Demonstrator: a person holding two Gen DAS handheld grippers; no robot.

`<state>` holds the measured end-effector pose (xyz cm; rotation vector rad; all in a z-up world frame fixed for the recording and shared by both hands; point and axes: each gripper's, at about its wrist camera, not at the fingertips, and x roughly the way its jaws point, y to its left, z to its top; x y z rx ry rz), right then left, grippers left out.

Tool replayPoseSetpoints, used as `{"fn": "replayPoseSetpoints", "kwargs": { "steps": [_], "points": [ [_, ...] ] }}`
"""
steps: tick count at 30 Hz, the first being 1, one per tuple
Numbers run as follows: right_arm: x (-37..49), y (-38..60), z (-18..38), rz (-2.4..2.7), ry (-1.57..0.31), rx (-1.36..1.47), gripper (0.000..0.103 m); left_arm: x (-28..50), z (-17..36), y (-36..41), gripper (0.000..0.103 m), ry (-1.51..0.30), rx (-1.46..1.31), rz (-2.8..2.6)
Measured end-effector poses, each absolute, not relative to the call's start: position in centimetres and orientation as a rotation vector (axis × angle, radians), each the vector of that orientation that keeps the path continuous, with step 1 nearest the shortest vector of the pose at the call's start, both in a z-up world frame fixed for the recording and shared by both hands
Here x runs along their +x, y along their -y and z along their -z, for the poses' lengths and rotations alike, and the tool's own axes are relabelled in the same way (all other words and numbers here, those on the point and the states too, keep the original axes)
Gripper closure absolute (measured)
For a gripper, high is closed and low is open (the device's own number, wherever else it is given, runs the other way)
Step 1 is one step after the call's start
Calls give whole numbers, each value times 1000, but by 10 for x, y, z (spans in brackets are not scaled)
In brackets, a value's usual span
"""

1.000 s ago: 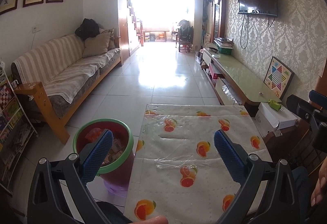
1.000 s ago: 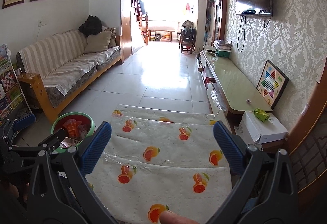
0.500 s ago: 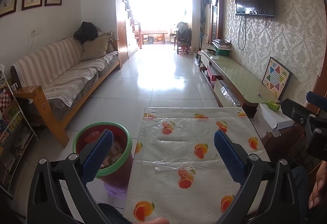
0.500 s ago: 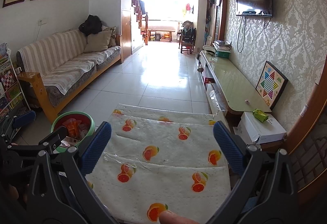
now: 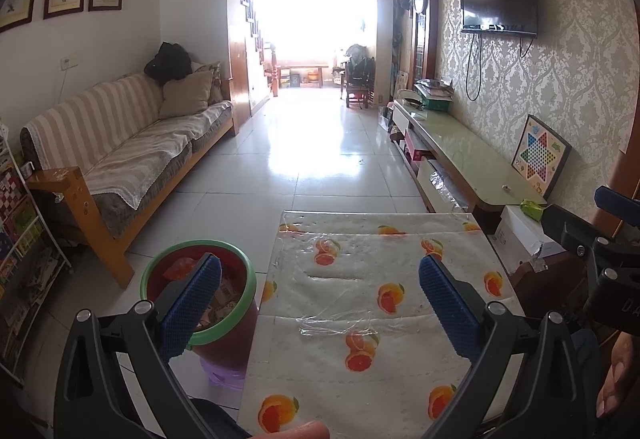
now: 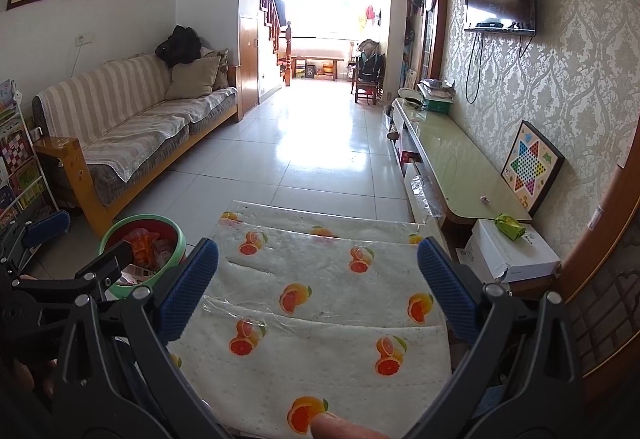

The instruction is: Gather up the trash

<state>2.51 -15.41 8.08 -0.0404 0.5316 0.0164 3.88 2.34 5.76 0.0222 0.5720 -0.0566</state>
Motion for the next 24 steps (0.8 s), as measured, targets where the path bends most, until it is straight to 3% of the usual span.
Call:
{"fn": "replayPoseSetpoints", "kwargs": {
  "steps": [24],
  "points": [
    [25, 155, -78, -11, -536, -38, 5, 35, -59, -22, 8, -554, 19, 27]
  ]
}}
